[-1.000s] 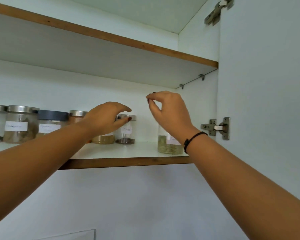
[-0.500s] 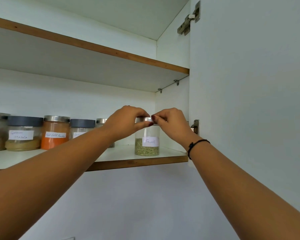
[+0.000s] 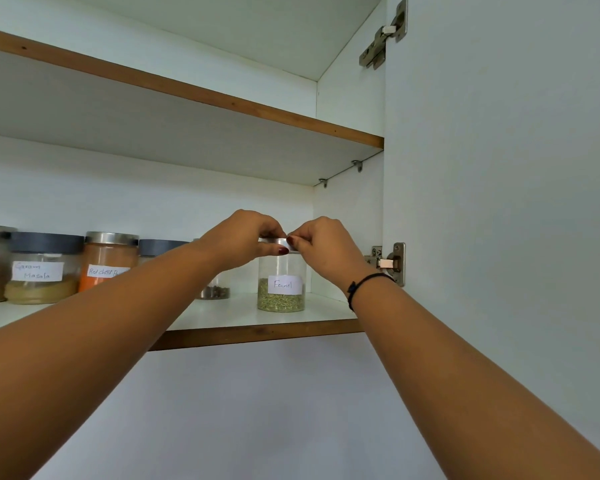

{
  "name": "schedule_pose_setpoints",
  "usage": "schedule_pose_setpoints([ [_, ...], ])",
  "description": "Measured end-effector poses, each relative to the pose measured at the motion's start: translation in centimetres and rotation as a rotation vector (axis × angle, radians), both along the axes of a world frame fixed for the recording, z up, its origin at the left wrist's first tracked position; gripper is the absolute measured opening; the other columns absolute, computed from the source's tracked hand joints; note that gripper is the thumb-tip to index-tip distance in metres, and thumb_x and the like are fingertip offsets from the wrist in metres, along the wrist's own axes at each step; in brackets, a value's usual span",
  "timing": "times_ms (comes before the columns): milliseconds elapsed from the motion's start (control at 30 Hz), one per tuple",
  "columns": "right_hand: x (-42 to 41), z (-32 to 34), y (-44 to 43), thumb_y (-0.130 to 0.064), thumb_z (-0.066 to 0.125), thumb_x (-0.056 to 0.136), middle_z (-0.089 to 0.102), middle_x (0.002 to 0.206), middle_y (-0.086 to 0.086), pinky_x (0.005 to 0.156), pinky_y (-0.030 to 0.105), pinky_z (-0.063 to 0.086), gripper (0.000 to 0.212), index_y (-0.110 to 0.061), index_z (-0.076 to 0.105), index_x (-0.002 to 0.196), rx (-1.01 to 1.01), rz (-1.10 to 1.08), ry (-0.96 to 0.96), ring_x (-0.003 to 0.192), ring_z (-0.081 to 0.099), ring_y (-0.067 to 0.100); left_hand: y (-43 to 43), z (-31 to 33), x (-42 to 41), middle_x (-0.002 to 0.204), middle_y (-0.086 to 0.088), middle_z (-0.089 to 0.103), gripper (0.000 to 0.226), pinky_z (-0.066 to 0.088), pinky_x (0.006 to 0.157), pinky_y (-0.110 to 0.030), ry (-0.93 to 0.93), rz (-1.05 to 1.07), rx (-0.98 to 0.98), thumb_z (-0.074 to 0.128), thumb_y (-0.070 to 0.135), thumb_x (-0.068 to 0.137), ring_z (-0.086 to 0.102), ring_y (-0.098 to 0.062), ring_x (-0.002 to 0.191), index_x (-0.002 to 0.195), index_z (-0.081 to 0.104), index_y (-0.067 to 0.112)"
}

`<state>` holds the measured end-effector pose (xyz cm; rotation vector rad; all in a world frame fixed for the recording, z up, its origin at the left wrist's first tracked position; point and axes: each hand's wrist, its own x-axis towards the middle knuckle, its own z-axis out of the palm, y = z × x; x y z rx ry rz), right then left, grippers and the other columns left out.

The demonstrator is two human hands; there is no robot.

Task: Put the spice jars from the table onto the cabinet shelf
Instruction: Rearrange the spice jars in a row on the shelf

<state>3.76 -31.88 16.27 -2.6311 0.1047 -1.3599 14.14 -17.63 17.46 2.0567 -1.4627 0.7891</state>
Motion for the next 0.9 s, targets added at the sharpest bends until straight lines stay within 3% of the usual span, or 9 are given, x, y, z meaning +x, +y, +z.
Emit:
schedule_pose_setpoints([
  [200, 2.3, -0.1, 0.2, -0.021, 0.054, 0.098, 0.072, 0.09, 0.008, 0.074, 0.036, 0.056, 0.024, -0.012, 0.077, 0.1, -0.067, -0.058, 0.018, 0.08, 0.065, 0.024, -0.4, 0.4, 2.0, 0.104, 0.004, 0.068, 0.028, 0.044, 0.088, -0.027, -0.013, 0.045, 0.042, 0.071, 0.03, 0.09, 0.06, -0.014, 0.102, 0.114, 0.07, 0.016],
  [367, 5.0, -0.1, 0.0, -0.023, 0.055, 0.097, 0.07, 0.086, 0.006, 0.068, 0.031, 0.054, 0.023, -0.013, 0.076, 0.099, -0.054, -0.085, 0.039, 0.078, 0.065, 0.024, -0.8, 0.7, 3.8, 0.112, -0.004, 0.069, 0.034, 0.05, 0.094, -0.038, -0.052, 0.121, 0.056, 0.072, 0.032, 0.09, 0.062, -0.02, 0.105, 0.119, 0.07, 0.014],
  [467, 6.2, 0.1, -0.1, -0.022, 0.056, 0.096, 0.06, 0.07, 0.004, 0.057, 0.026, 0.041, 0.024, -0.01, 0.073, 0.083, -0.038, -0.094, 0.052, 0.067, 0.057, 0.022, -1.1, 0.8, 4.8, 0.111, -0.007, 0.066, 0.039, 0.05, 0.089, -0.035, -0.104, 0.177, 0.063, 0.072, 0.034, 0.089, 0.061, -0.022, 0.102, 0.122, 0.07, 0.013],
  [567, 7.2, 0.3, -0.2, -0.021, 0.057, 0.095, 0.051, 0.061, 0.001, 0.053, 0.024, 0.034, 0.029, -0.013, 0.062, 0.068, -0.027, -0.098, 0.058, 0.06, 0.051, 0.021, -1.2, 1.1, 5.8, 0.096, 0.0, 0.062, 0.038, 0.045, 0.081, -0.029, -0.102, 0.191, 0.063, 0.074, 0.036, 0.087, 0.058, -0.017, 0.092, 0.118, 0.073, 0.014],
  [700, 8.9, 0.5, -0.2, -0.022, 0.056, 0.095, 0.053, 0.066, 0.003, 0.058, 0.027, 0.038, 0.024, -0.012, 0.065, 0.076, -0.054, -0.124, 0.074, 0.064, 0.052, 0.023, -1.5, 1.8, 7.3, 0.086, 0.004, 0.062, 0.036, 0.043, 0.077, -0.027, -0.084, 0.224, 0.089, 0.076, 0.04, 0.084, 0.058, -0.015, 0.086, 0.112, 0.076, 0.016],
  [900, 11.6, 0.4, -0.1, -0.02, 0.054, 0.096, 0.054, 0.07, 0.004, 0.06, 0.028, 0.04, 0.02, -0.011, 0.068, 0.085, -0.088, -0.146, 0.091, 0.067, 0.054, 0.024, -1.9, 1.7, 9.7, 0.097, -0.003, 0.072, 0.037, 0.045, 0.079, -0.03, -0.086, 0.263, 0.108, 0.073, 0.04, 0.087, 0.061, -0.019, 0.091, 0.113, 0.075, 0.014],
])
